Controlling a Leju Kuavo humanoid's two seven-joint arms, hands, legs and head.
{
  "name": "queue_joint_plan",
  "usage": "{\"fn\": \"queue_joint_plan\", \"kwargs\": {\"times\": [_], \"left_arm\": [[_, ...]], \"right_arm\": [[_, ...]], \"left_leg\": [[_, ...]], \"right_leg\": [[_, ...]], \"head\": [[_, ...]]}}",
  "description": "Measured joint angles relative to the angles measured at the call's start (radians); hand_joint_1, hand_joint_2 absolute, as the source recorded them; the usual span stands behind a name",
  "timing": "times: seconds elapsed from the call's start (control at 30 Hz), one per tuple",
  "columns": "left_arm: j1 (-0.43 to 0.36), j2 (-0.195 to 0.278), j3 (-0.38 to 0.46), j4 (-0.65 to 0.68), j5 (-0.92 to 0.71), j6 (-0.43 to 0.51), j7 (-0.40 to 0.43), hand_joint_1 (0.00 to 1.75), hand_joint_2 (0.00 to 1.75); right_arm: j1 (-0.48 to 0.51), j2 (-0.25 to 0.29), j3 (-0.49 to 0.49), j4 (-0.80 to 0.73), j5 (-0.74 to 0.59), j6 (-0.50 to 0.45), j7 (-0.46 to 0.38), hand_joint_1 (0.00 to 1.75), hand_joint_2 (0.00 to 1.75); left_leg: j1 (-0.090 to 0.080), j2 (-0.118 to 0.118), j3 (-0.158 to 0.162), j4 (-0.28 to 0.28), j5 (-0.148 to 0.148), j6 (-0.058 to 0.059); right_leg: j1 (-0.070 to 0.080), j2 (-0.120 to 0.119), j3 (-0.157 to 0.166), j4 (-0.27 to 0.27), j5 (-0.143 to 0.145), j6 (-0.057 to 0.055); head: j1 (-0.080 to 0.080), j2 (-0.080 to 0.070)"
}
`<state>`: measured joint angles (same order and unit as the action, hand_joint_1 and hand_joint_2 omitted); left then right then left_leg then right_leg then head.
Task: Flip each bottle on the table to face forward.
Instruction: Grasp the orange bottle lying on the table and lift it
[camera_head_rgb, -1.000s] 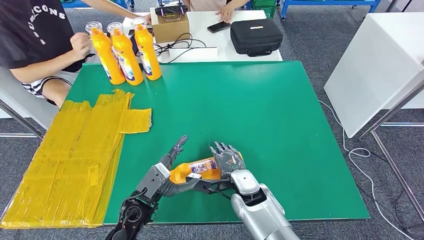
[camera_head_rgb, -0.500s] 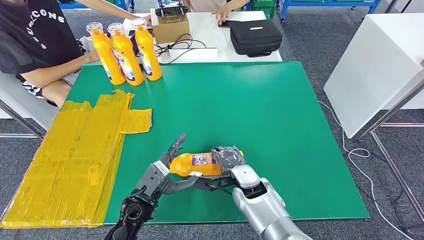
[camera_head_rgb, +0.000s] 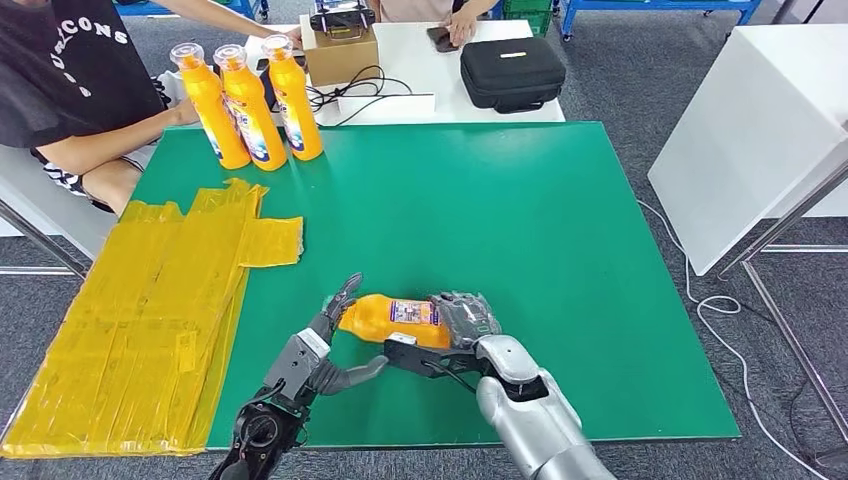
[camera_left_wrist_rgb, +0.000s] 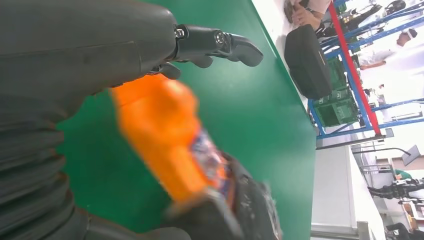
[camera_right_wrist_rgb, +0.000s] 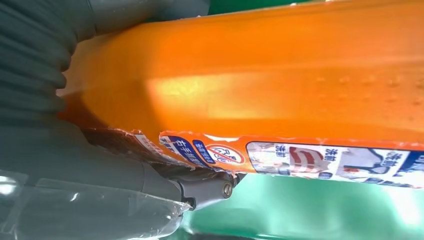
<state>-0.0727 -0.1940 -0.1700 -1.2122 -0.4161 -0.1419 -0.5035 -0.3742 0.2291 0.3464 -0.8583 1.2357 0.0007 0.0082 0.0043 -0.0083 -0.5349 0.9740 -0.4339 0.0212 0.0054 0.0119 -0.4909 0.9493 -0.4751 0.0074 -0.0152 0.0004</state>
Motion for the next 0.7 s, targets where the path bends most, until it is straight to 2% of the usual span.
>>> {"fn": "queue_joint_plan", "kwargs": {"times": [0.13,0.27,0.53,0.7], "left_arm": [[0.021,0.016,0.011,-0.031,0.018,0.000,-0.010,0.00,1.75],[0.053,0.045,0.055,-0.041,0.030,0.003,-0.020,0.00,1.75],[0.088,0.065,0.093,-0.044,0.033,0.002,-0.025,0.00,1.75],[0.119,0.068,0.125,-0.069,0.079,-0.008,-0.013,0.00,1.75]], "right_arm": [[0.103,0.001,-0.093,-0.136,-0.164,-0.078,-0.068,1.75,1.75],[0.184,0.021,-0.186,-0.235,-0.359,-0.191,-0.179,1.75,1.75],[0.209,0.043,-0.251,-0.299,-0.433,-0.231,-0.235,1.75,1.75],[0.207,0.066,-0.249,-0.299,-0.623,-0.311,-0.392,1.75,1.75]], "left_leg": [[0.000,-0.001,-0.004,0.000,0.000,0.000],[0.000,0.001,-0.009,0.000,0.000,0.000],[0.000,0.001,-0.015,0.000,0.001,0.000],[0.000,0.001,-0.016,0.000,0.000,0.000]], "right_leg": [[0.000,-0.001,-0.003,0.000,0.000,0.000],[0.000,0.001,-0.009,0.001,0.001,-0.001],[0.000,0.001,-0.014,0.001,0.001,-0.002],[0.000,0.001,-0.016,0.001,0.001,-0.002]], "head": [[0.000,0.000],[0.002,0.000],[0.001,0.000],[0.001,0.000]]}}
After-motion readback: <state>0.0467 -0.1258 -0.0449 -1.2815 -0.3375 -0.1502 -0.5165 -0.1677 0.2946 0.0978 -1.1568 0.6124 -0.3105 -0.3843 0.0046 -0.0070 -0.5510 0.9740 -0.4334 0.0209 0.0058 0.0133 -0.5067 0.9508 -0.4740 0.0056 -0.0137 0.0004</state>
